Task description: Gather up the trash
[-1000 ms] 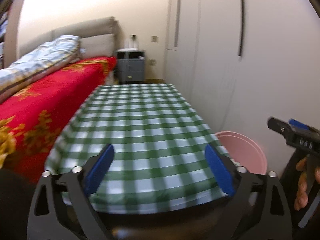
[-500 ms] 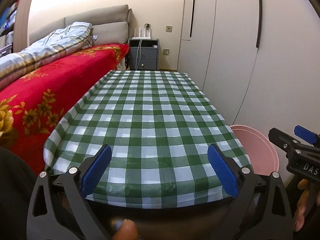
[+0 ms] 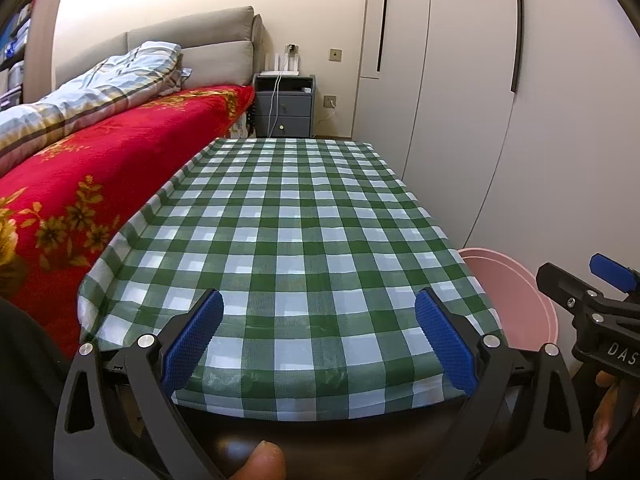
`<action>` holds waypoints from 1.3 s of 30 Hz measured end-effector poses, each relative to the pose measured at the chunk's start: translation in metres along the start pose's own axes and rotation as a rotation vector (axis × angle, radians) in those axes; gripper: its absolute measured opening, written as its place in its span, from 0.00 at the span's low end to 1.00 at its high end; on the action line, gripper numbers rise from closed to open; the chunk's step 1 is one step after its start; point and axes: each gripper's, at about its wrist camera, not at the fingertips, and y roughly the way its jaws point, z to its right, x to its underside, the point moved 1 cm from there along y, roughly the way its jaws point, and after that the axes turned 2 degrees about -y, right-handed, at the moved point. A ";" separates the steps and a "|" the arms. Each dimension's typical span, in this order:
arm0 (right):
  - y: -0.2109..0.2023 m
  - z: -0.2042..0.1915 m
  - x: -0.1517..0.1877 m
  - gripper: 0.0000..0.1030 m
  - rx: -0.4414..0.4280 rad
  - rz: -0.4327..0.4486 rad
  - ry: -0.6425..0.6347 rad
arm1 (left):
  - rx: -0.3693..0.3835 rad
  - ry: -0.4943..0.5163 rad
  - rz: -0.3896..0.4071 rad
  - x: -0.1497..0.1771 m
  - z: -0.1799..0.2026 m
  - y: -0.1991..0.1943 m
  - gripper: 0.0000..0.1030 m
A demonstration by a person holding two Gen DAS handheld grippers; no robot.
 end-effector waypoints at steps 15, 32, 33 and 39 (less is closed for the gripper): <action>-0.002 0.000 0.000 0.95 -0.008 0.002 0.007 | 0.001 -0.010 0.007 -0.001 0.000 0.001 0.91; -0.002 0.000 -0.001 0.95 -0.012 0.001 0.004 | 0.005 -0.010 0.004 -0.001 0.002 0.000 0.92; -0.002 0.000 -0.001 0.95 -0.014 0.002 0.004 | 0.004 -0.011 0.003 -0.001 0.002 0.001 0.92; -0.002 0.000 -0.001 0.95 -0.015 0.003 0.005 | 0.001 -0.006 -0.011 0.000 0.003 0.003 0.92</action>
